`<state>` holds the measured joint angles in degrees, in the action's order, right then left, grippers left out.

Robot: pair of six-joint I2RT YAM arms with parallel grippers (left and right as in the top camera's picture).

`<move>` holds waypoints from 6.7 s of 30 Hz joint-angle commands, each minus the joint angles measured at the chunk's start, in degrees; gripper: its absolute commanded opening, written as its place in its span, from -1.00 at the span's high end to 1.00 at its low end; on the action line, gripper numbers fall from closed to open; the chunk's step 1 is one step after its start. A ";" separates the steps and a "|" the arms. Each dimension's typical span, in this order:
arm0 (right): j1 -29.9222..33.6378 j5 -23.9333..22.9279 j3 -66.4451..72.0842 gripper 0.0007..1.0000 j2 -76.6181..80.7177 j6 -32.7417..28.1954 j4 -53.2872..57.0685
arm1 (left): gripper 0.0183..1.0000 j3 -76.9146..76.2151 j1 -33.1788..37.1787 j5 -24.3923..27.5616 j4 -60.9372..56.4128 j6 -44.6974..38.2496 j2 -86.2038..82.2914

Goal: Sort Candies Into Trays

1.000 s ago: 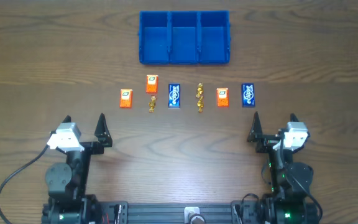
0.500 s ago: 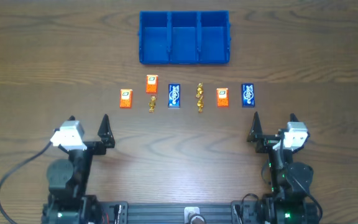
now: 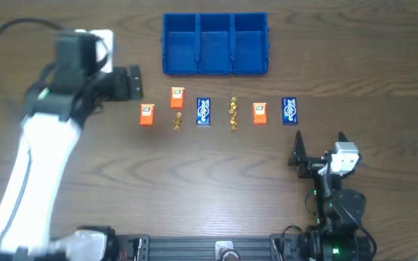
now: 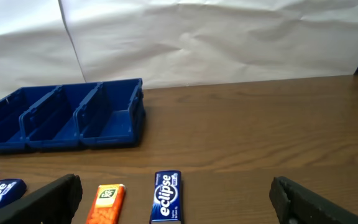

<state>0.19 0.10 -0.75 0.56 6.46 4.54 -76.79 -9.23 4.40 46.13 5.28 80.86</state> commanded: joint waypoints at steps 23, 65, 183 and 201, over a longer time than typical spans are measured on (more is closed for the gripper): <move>-0.17 0.02 0.33 -1.00 -0.39 -0.52 0.13 | -1.00 0.98 -2.43 3.58 -1.97 -1.44 33.75; -0.17 0.02 0.33 -1.00 -0.39 -0.52 0.13 | 0.49 -1.40 -4.81 -3.96 -2.49 12.22 32.50; -0.17 0.02 0.33 -1.00 -0.39 -0.52 0.13 | 0.54 -40.15 -14.27 -14.75 -3.08 13.99 36.72; -0.17 0.02 0.33 -1.00 -0.39 -0.52 0.13 | 0.26 -40.35 -11.30 -9.25 -2.97 13.11 47.71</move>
<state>0.19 0.08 -0.75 0.58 6.46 4.54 -116.73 -20.62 -5.65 43.11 19.49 128.05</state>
